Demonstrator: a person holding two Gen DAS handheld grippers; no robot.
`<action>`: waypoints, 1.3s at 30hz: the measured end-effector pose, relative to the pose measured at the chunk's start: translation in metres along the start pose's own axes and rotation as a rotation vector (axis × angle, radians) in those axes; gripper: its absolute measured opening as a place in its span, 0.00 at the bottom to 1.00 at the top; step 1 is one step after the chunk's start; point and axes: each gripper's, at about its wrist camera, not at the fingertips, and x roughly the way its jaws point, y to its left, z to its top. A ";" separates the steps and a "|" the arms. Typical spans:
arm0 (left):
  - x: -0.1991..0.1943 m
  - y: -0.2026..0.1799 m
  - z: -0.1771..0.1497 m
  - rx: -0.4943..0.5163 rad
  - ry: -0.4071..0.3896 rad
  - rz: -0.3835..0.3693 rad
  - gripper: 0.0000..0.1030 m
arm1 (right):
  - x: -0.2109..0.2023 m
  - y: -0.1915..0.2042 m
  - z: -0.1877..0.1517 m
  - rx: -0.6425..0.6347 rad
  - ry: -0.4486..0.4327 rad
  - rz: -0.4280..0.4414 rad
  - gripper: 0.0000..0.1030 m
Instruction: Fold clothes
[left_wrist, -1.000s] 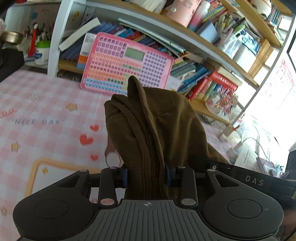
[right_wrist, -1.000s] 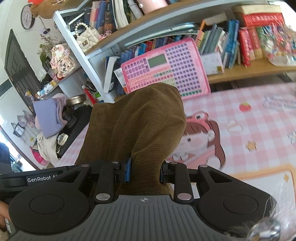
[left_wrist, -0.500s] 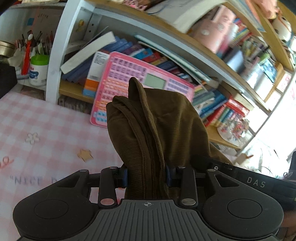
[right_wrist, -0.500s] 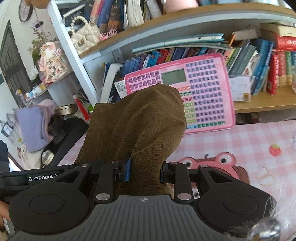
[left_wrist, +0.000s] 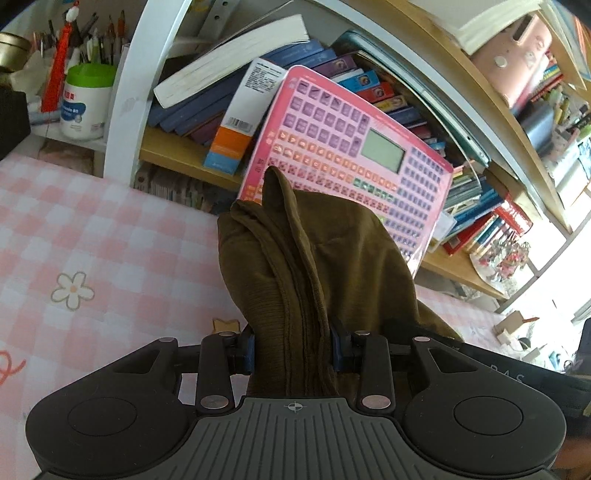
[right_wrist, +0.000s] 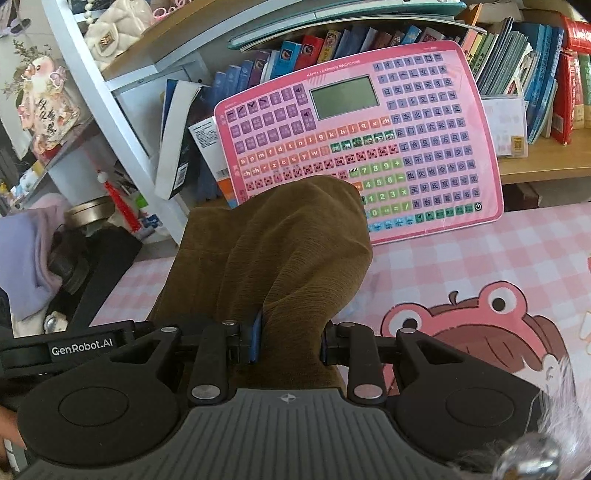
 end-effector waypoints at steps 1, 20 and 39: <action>0.003 0.003 0.002 -0.003 -0.002 -0.005 0.33 | 0.003 0.000 -0.001 0.004 -0.005 -0.003 0.25; -0.005 0.018 -0.006 0.068 -0.022 0.093 0.54 | 0.007 0.000 -0.015 -0.055 0.028 -0.167 0.65; -0.078 -0.053 -0.086 0.157 -0.036 0.220 0.73 | -0.085 0.017 -0.087 -0.138 0.010 -0.188 0.72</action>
